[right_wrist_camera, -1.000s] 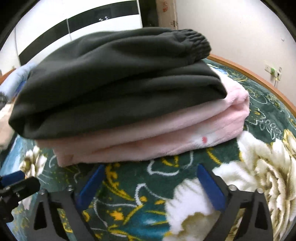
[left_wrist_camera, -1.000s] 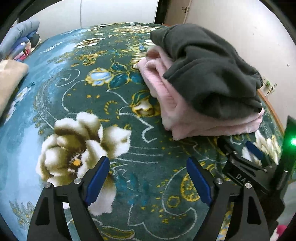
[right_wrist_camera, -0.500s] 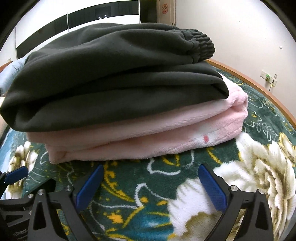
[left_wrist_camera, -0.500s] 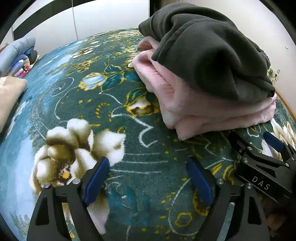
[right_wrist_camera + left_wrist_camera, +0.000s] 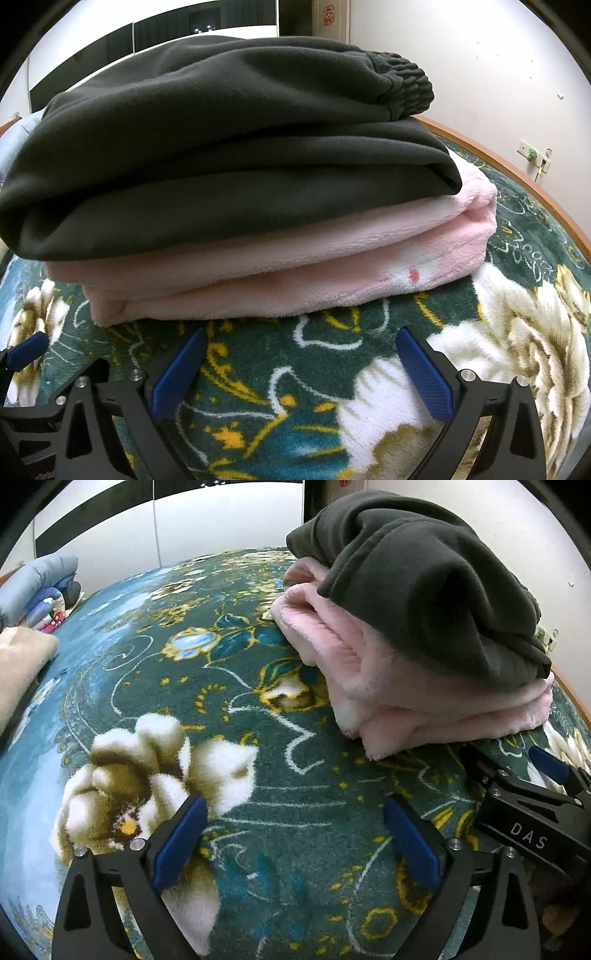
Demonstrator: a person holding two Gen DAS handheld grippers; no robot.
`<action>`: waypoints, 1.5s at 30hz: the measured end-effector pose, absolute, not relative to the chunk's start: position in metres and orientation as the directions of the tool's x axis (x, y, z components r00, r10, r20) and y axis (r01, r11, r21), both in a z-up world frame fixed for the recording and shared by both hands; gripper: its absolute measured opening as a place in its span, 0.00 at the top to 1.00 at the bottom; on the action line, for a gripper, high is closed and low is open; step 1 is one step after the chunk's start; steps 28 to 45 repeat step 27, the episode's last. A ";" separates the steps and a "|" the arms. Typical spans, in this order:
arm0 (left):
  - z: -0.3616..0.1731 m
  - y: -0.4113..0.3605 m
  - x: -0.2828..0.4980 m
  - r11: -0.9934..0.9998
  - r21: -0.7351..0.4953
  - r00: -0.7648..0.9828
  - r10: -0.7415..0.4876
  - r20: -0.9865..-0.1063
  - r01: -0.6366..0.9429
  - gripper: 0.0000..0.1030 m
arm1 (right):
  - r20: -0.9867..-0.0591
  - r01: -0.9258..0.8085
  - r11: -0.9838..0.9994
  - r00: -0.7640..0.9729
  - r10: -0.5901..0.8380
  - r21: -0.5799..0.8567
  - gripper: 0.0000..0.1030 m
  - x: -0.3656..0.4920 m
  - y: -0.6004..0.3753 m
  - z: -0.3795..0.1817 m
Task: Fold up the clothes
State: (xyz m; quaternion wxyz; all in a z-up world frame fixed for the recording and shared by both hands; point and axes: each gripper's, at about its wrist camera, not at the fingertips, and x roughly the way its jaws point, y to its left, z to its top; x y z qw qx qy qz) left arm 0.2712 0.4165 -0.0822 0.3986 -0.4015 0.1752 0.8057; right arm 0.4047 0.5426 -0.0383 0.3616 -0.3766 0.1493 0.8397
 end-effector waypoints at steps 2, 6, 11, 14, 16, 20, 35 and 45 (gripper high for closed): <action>-0.082 0.416 0.271 -0.621 -0.042 -0.357 0.503 -0.787 -0.783 0.05 | -0.741 -0.720 -0.694 -0.454 0.495 -0.023 0.00 0.405 0.541 -0.036; -0.083 0.415 0.269 -0.620 -0.058 -0.347 0.512 -0.786 -0.783 0.05 | -0.742 -0.720 -0.694 -0.452 0.496 -0.026 0.00 0.401 0.542 -0.031; -0.083 0.413 0.269 -0.619 -0.066 -0.343 0.518 -0.784 -0.783 0.05 | -0.743 -0.719 -0.694 -0.449 0.497 -0.030 0.00 0.389 0.549 -0.026; -0.083 0.413 0.270 -0.618 -0.069 -0.341 0.520 -0.783 -0.783 0.05 | -0.744 -0.719 -0.694 -0.447 0.497 -0.033 0.00 0.385 0.552 -0.025; -0.083 0.413 0.269 -0.617 -0.072 -0.339 0.521 -0.783 -0.783 0.05 | -0.744 -0.719 -0.694 -0.445 0.498 -0.034 0.00 0.384 0.552 -0.023; -0.083 0.412 0.269 -0.617 -0.078 -0.335 0.525 -0.782 -0.783 0.05 | -0.745 -0.719 -0.694 -0.443 0.499 -0.037 0.00 0.382 0.550 -0.018; -0.083 0.411 0.270 -0.616 -0.076 -0.337 0.525 -0.782 -0.784 0.04 | -0.746 -0.719 -0.693 -0.439 0.501 -0.042 0.00 0.380 0.547 -0.010; -0.083 0.411 0.270 -0.616 -0.076 -0.337 0.525 -0.782 -0.784 0.04 | -0.746 -0.719 -0.693 -0.439 0.501 -0.042 0.00 0.380 0.547 -0.010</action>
